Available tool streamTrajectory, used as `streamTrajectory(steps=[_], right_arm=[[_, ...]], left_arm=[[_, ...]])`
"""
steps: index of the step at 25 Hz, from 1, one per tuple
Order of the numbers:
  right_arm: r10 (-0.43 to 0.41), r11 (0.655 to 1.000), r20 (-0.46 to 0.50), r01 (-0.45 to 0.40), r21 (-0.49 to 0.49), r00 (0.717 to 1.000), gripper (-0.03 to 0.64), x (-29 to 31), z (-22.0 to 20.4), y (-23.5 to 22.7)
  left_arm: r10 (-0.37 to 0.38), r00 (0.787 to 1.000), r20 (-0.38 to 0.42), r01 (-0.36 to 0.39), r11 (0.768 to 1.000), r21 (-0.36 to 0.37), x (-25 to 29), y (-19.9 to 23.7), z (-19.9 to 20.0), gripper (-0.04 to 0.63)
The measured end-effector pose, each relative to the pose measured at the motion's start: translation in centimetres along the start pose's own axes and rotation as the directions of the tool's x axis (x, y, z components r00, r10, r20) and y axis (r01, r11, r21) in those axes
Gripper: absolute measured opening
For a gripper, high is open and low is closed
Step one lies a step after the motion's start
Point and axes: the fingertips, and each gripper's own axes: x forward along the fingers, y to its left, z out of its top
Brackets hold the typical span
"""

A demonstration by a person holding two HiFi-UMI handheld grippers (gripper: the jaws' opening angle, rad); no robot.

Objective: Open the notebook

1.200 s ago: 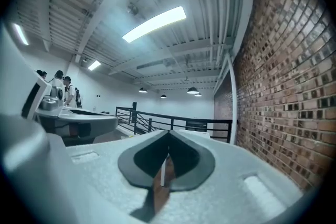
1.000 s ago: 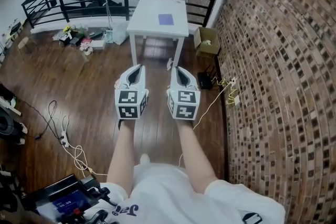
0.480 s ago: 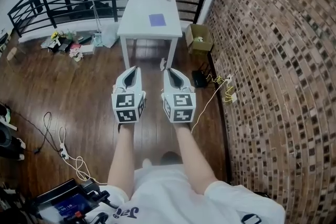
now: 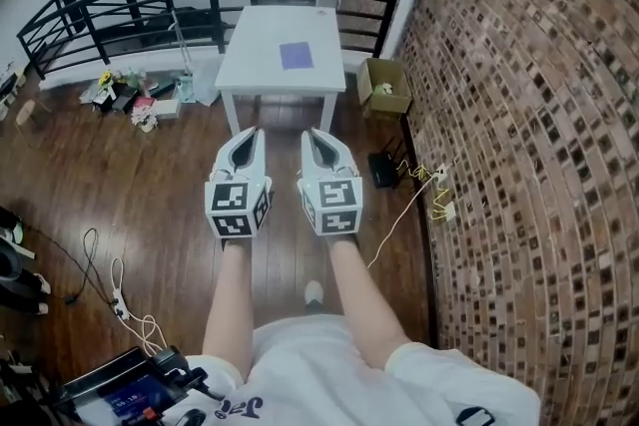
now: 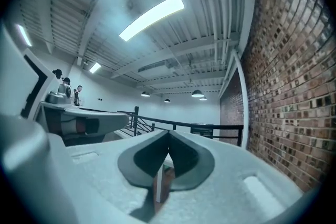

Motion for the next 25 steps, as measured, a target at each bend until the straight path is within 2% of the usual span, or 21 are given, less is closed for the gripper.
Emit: streamTrajectory(steps=[3,10,16,25], right_arm=[[0.012,1.000,0.025,-0.012,0.001,1.000,-0.012,2.5,0.6,-2.7],[0.033,0.999,0.020,-0.033,0.024,0.999,-0.012,5.8,-0.7,-8.0],[0.056,0.997,-0.007,-0.056,0.045,0.998,-0.012,7.8,-2.2,-9.4],[0.012,0.998,-0.040,-0.009,0.061,0.999,-0.012,12.0,-3.7,-12.5]], left_arm=[[0.024,1.000,0.018,-0.025,1.000,0.008,3.3,0.0,0.5,0.015],[0.071,0.997,0.015,-0.071,0.997,-0.013,8.4,-0.7,-0.1,0.015],[0.103,0.995,-0.018,-0.103,0.995,-0.017,10.8,-0.3,-1.8,0.015],[0.060,0.998,-0.035,-0.061,0.998,-0.018,15.6,0.4,-3.4,0.016]])
